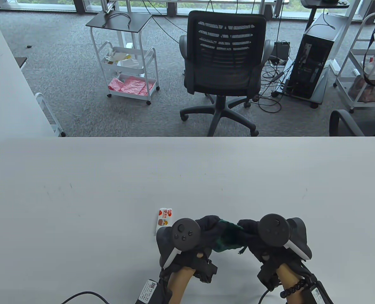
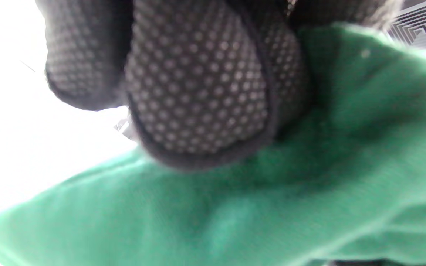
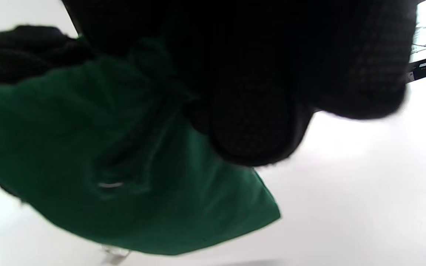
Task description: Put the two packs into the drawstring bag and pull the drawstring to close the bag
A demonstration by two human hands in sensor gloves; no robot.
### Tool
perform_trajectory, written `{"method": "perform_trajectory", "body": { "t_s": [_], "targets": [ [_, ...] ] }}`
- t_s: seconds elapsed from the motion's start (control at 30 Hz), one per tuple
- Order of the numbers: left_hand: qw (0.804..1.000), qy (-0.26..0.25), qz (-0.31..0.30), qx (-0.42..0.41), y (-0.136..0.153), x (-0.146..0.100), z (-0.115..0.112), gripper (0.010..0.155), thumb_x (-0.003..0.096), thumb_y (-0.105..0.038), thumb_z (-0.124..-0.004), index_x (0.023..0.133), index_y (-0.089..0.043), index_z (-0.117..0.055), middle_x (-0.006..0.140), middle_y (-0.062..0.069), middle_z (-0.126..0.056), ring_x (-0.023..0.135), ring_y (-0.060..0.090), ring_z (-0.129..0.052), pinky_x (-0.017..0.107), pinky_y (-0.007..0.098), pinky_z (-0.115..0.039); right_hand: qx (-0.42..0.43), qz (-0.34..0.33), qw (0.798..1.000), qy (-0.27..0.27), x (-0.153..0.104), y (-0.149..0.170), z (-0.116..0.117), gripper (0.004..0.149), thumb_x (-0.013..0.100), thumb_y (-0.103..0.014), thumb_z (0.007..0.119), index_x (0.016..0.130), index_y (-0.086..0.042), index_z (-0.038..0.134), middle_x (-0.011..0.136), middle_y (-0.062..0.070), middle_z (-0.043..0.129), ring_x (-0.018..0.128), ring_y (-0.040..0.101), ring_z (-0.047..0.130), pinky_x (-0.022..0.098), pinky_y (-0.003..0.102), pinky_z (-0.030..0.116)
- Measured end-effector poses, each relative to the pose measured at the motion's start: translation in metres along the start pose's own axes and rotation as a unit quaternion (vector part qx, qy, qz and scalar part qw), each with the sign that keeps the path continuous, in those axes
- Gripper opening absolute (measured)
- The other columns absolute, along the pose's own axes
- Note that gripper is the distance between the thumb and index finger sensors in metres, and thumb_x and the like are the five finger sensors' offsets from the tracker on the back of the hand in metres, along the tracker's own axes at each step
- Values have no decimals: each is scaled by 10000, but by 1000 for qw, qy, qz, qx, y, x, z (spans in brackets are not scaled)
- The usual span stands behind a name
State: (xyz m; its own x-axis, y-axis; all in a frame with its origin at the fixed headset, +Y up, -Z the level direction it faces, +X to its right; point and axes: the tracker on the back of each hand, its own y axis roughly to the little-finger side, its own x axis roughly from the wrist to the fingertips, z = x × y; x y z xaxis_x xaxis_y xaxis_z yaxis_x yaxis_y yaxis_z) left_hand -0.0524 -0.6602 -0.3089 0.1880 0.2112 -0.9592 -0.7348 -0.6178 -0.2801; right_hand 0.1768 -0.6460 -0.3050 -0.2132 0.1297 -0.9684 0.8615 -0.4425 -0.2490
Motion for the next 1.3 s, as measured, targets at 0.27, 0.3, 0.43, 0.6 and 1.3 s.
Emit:
{"method": "perform_trajectory", "body": {
  "t_s": [0.27, 0.3, 0.43, 0.6, 1.3],
  "targets": [
    [999, 9, 29, -17, 13, 6, 14, 485, 500, -548, -736, 805, -202, -884, 530, -42, -1051, 277, 74, -1125, 361, 354, -974, 78, 42, 994, 59, -3, 11, -8, 413, 470, -392, 862, 644, -31, 960, 331, 32, 1062, 55, 54, 1067, 29, 236, 960],
    [999, -3, 51, -6, 20, 8, 20, 499, 501, -550, -731, 824, -196, -872, 558, -26, -1047, 306, 93, -1128, 378, 372, -967, 84, 50, 993, 59, -4, 13, -9, 417, 467, -392, 865, 638, -24, 962, 322, 31, 1061, 46, 50, 1065, 21, 232, 960],
    [982, -3, 149, 120, 49, 16, 27, 625, 513, -553, -719, 1014, -183, -677, 868, 135, -901, 642, 303, -1056, 551, 537, -845, 110, 75, 989, 63, -5, 16, -12, 422, 467, -385, 872, 632, -8, 965, 314, 37, 1063, 39, 52, 1066, 14, 233, 960],
    [933, 57, 210, 285, 77, 34, 1, 804, 493, -613, -711, 1119, -199, -424, 1107, 325, -522, 916, 577, -764, 633, 702, -686, 112, 84, 986, 86, -7, 21, -18, 423, 470, -387, 868, 638, -10, 962, 321, 36, 1063, 46, 53, 1068, 21, 233, 962],
    [863, 140, 268, 405, 115, 55, -60, 681, 502, -550, -725, 1065, -221, -527, 1011, 260, -743, 810, 442, -943, 595, 614, -790, 115, 99, 982, 117, -11, 36, -28, 421, 474, -389, 860, 652, -20, 955, 340, 38, 1059, 68, 63, 1071, 42, 243, 961]
  ]
}}
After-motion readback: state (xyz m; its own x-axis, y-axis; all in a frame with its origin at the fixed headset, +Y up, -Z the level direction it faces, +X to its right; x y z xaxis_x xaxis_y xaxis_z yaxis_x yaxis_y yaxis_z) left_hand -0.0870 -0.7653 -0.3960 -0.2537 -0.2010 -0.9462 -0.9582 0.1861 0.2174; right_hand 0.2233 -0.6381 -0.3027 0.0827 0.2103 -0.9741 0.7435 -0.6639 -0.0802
